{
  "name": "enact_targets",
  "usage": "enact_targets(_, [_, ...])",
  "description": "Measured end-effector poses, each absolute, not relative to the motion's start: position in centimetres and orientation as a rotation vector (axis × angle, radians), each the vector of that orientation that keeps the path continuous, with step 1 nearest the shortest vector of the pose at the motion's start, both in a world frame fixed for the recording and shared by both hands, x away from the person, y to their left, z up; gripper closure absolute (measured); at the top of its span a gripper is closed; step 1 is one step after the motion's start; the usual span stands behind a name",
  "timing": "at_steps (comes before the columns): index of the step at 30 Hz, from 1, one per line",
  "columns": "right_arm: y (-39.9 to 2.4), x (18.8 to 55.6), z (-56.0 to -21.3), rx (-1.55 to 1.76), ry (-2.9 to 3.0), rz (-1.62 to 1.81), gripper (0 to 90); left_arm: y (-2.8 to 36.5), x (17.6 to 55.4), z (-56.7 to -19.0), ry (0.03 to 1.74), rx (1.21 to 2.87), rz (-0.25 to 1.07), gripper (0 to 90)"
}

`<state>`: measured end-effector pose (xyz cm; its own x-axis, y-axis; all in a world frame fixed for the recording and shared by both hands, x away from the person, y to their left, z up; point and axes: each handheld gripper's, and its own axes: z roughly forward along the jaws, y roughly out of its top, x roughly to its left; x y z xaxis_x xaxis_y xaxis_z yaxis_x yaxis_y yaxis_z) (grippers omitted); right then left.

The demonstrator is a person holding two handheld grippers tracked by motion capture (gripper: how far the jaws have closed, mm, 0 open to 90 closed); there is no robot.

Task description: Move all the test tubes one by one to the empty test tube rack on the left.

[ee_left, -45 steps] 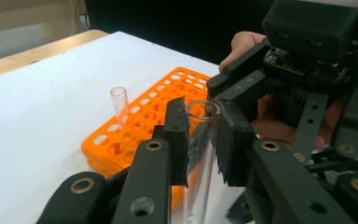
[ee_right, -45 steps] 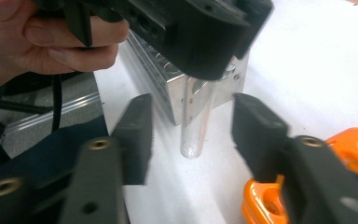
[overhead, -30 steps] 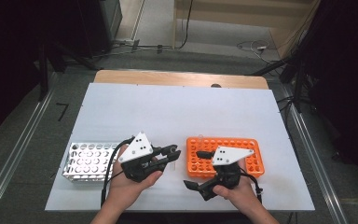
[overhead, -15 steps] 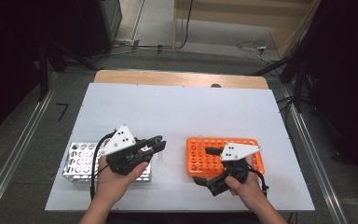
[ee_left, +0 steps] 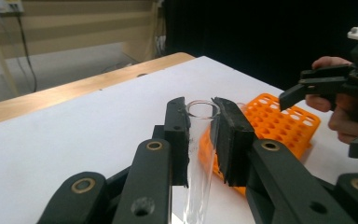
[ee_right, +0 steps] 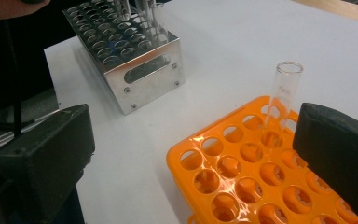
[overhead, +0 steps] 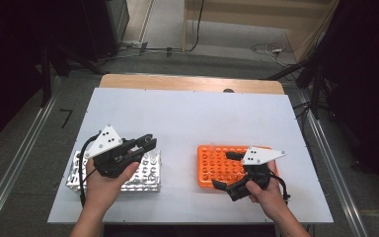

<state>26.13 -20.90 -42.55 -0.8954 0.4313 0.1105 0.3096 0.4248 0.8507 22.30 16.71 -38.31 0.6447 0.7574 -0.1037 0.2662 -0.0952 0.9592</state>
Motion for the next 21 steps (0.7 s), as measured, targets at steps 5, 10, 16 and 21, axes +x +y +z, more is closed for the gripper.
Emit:
enact_targets(5, [-21.4, 26.4, -42.5, 0.672, 2.535, 1.476, 0.0, 18.1, 22.3, -38.1, 0.880, 1.643, 0.544, 76.2])
enact_targets(10, [-21.7, 26.6, -42.6, 0.689, 2.525, 1.475, 0.0, 19.1, 22.3, -38.2, 0.912, 1.640, 0.584, 76.2])
enact_targets(16, [-22.0, 26.7, -42.6, 0.700, 2.521, 1.483, 0.0, 20.2, 22.5, -38.5, 0.945, 1.627, 0.602, 76.2])
enact_targets(21, [-22.3, 26.8, -42.5, 0.708, 2.515, 1.487, 0.0, 21.0, 22.6, -38.8, 0.978, 1.612, 0.616, 76.2])
